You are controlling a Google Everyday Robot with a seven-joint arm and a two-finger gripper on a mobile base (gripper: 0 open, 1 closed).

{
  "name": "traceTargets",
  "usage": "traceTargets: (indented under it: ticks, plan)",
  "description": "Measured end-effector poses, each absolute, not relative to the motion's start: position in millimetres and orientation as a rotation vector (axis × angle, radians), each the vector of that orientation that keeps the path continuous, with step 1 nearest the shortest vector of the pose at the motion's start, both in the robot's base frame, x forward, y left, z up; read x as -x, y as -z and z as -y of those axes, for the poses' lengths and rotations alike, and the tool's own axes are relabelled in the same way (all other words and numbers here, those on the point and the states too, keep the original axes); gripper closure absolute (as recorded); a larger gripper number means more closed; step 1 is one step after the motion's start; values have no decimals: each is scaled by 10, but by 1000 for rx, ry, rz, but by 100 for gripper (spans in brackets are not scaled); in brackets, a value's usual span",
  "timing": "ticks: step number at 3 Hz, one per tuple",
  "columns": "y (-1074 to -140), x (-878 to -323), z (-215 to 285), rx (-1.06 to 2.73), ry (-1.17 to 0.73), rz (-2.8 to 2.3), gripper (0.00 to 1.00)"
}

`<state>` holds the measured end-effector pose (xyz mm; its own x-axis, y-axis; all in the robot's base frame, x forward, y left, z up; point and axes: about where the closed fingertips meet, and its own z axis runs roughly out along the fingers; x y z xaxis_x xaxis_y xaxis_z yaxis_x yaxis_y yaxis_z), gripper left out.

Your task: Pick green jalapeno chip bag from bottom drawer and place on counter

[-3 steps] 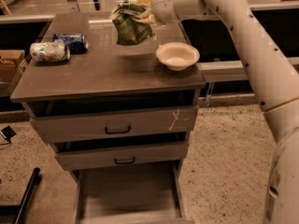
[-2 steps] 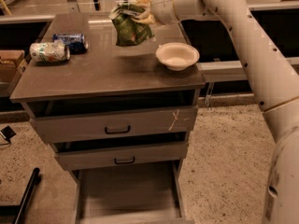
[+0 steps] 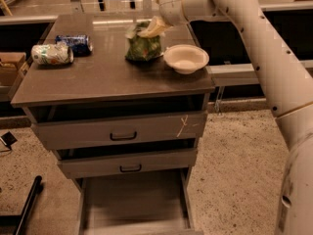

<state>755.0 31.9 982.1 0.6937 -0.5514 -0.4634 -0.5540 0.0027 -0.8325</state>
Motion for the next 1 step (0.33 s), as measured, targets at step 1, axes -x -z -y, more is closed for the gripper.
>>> traceTargets:
  ticks: [1]
  plan:
    - [-9821, -7550, -320, 1644, -3, -911, 0]
